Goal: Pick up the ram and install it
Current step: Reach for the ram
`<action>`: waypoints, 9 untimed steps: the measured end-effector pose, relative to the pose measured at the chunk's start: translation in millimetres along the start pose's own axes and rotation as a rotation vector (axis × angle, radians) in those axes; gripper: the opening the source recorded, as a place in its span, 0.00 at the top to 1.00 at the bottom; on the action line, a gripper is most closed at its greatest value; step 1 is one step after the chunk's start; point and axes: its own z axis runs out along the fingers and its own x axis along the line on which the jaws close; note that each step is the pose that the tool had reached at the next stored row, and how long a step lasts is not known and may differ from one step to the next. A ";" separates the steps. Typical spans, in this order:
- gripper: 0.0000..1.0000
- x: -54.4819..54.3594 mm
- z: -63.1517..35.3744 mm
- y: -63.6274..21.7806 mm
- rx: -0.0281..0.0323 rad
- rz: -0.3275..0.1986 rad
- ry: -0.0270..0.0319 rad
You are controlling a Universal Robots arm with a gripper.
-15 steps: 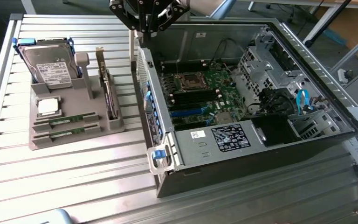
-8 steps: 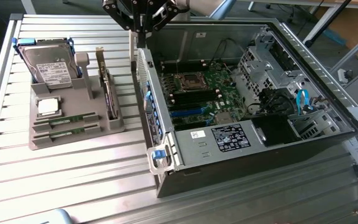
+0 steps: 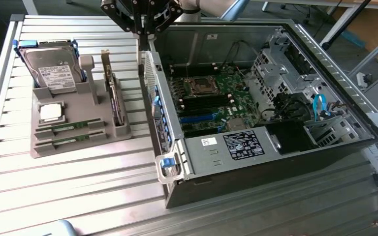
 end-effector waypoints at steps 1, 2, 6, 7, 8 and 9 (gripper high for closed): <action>0.89 1.5 0.0 -0.1 0.0000 0.000 0.0000; 0.89 3.2 -0.1 -0.2 0.0000 0.000 0.0000; 0.89 9.4 -0.2 -0.7 0.0000 0.000 0.0000; 0.89 11.1 -0.3 -0.8 0.0000 0.000 0.0000; 0.89 12.6 -0.3 -0.9 -0.0001 0.000 0.0000; 0.89 14.3 -0.4 -1.1 0.0000 0.000 0.0000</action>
